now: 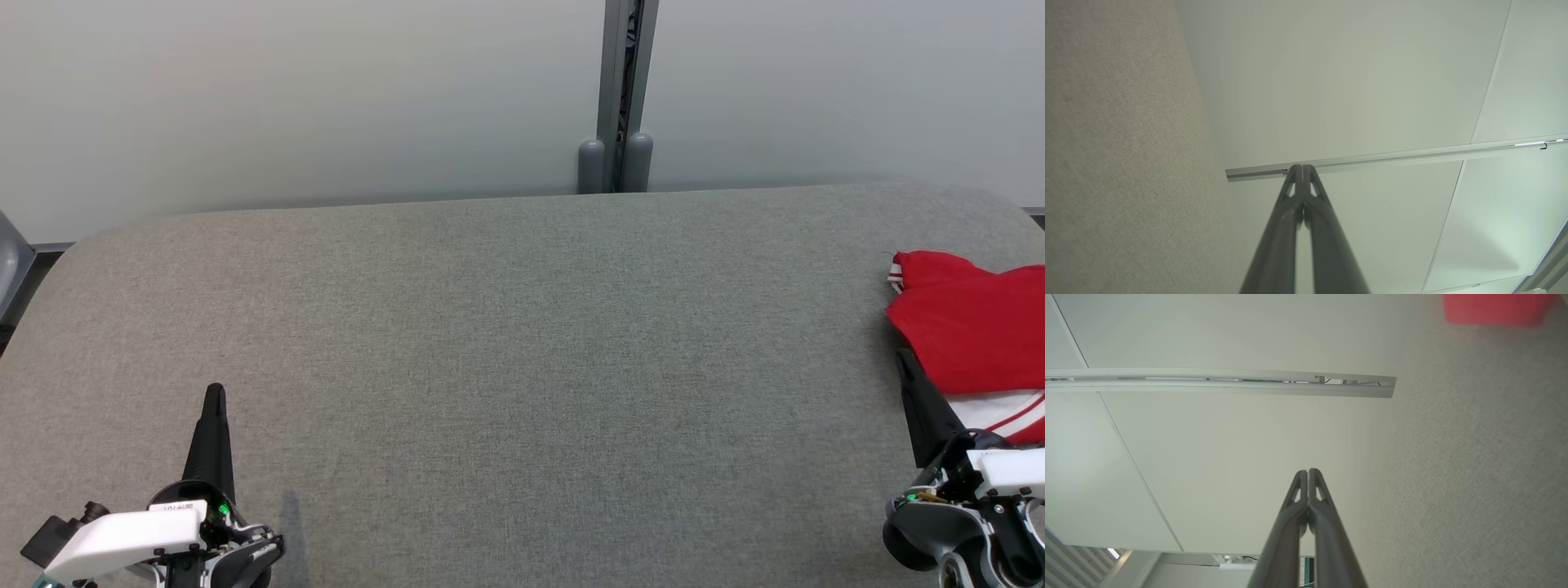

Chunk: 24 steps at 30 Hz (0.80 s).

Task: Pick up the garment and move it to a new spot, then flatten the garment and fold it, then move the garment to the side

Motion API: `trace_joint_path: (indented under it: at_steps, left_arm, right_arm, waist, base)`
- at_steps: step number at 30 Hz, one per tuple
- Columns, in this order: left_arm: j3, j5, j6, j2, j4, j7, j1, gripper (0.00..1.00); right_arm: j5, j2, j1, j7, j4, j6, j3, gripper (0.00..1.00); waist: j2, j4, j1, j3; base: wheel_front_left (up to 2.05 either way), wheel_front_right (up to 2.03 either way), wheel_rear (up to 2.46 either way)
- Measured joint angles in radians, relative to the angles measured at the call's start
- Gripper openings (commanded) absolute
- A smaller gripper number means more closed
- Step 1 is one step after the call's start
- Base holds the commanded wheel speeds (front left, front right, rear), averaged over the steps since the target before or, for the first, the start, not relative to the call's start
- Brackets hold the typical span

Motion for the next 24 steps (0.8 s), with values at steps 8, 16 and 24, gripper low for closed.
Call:
trace_joint_path:
  at_steps: [8, 16, 24]
  left_arm:
    - [0.001, 0.000, 0.000, 0.000, 0.000, 0.000, 0.000, 0.00]
    - [0.002, 0.000, 0.000, -0.001, 0.000, 0.001, 0.000, 0.00]
    - [0.002, 0.000, 0.000, -0.001, 0.000, 0.003, 0.000, 0.00]
  right_arm:
    - [-0.002, 0.001, 0.000, 0.000, 0.000, 0.000, -0.001, 0.00]
    - [-0.002, 0.002, 0.000, 0.001, 0.000, 0.000, -0.002, 0.00]
    - [-0.004, 0.002, 0.000, 0.002, 0.000, 0.000, -0.003, 0.00]
  waist:
    - [0.0000, 0.000, 0.0000, 0.000]
    - [0.0000, 0.000, 0.0000, 0.000]
    - [0.0000, 0.000, 0.0000, 0.000]
  base:
    - [0.00, 0.00, 0.00]
    - [0.00, 0.00, 0.00]
    - [0.00, 0.00, 0.00]
